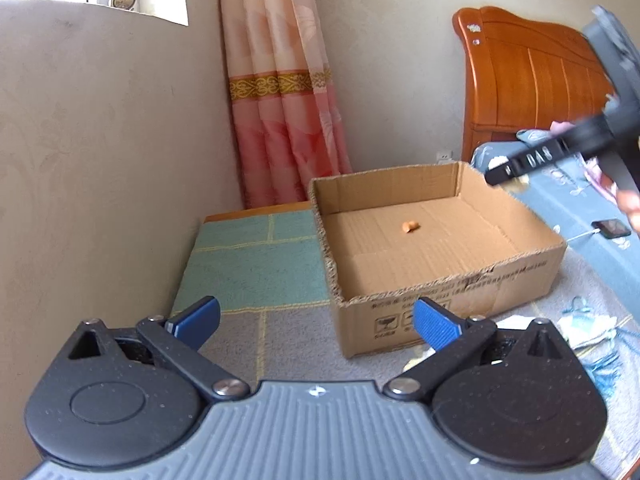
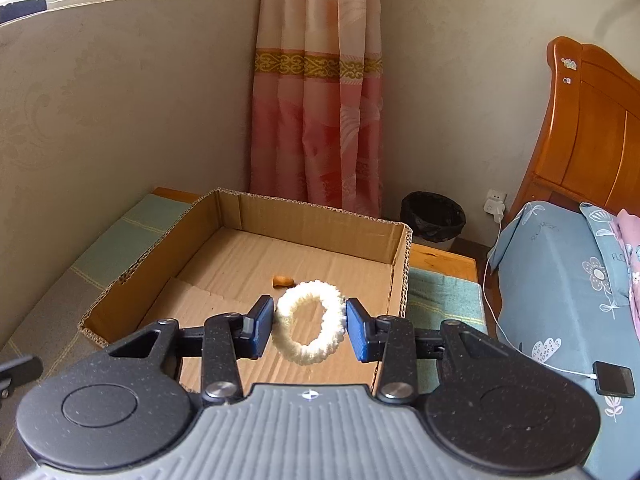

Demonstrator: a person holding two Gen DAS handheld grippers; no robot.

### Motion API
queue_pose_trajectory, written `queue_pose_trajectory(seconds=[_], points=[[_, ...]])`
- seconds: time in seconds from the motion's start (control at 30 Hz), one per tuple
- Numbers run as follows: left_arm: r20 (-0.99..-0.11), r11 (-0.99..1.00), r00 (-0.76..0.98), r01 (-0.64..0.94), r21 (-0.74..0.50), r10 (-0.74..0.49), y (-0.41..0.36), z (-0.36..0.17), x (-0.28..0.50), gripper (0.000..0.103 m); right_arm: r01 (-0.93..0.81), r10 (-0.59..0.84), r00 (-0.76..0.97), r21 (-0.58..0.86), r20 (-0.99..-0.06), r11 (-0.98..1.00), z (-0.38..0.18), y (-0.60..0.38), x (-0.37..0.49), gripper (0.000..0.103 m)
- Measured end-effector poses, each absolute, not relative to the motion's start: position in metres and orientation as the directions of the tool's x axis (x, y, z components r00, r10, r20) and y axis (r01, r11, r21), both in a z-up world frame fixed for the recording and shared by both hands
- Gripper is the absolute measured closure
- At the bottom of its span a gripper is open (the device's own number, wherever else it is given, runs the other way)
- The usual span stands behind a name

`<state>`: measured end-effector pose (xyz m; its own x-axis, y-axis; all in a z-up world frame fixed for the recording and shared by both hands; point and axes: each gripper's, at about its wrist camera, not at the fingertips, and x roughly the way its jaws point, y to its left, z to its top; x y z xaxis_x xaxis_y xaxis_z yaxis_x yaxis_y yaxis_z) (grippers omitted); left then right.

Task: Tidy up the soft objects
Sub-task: 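Carry both items over the cardboard box and open both grippers to drop them, then move the left tool to the brown fuzzy hair tie while the right tool approaches the blue plush toy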

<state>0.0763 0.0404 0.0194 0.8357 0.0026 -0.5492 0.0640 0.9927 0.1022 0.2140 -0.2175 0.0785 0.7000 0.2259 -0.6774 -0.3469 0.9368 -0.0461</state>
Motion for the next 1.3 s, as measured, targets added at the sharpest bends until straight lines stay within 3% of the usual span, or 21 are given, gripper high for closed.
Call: queue_pose_trajectory(seconds=[0.17, 0.23, 0.27, 0.3, 0.37, 0.97, 1.3], points=[[-0.573, 0.993, 0.819, 0.052, 0.103, 0.016, 0.047, 0.013, 0.07, 0.001, -0.332, 0.201, 0.691, -0.058, -0.695, 0.941, 0.073, -0.199, 0.255, 0.059], [-0.578, 0.993, 0.816, 0.045, 0.106, 0.025, 0.049, 0.011, 0.068, 0.001, -0.315, 0.182, 0.692, -0.066, -0.698, 0.947, 0.07, -0.193, 0.271, 0.054], [-0.579, 0.993, 0.815, 0.043, 0.106, 0.026, 0.05, 0.011, 0.067, 0.001, -0.305, 0.176, 0.688, -0.06, -0.704, 0.951, 0.068, -0.191, 0.279, 0.04], [-0.579, 0.994, 0.815, 0.042, 0.103, 0.026, 0.052, 0.011, 0.065, 0.001, -0.296, 0.172, 0.684, -0.054, -0.709, 0.954, 0.066, -0.19, 0.286, 0.018], [-0.578, 0.994, 0.816, 0.041, 0.098, 0.023, 0.054, 0.01, 0.063, 0.001, -0.274, 0.16, 0.683, -0.048, -0.712, 0.96, 0.063, -0.189, 0.293, 0.001], [-0.601, 0.992, 0.8, 0.081, 0.097, -0.007, 0.05, 0.006, 0.053, 0.001, -0.269, 0.161, 0.717, -0.056, -0.678, 0.962, 0.082, -0.213, 0.221, 0.0], [-0.659, 0.983, 0.752, 0.138, 0.119, -0.026, 0.04, -0.013, 0.048, 0.001, -0.273, 0.161, 0.731, -0.068, -0.662, 0.96, 0.064, -0.227, 0.157, 0.0]])
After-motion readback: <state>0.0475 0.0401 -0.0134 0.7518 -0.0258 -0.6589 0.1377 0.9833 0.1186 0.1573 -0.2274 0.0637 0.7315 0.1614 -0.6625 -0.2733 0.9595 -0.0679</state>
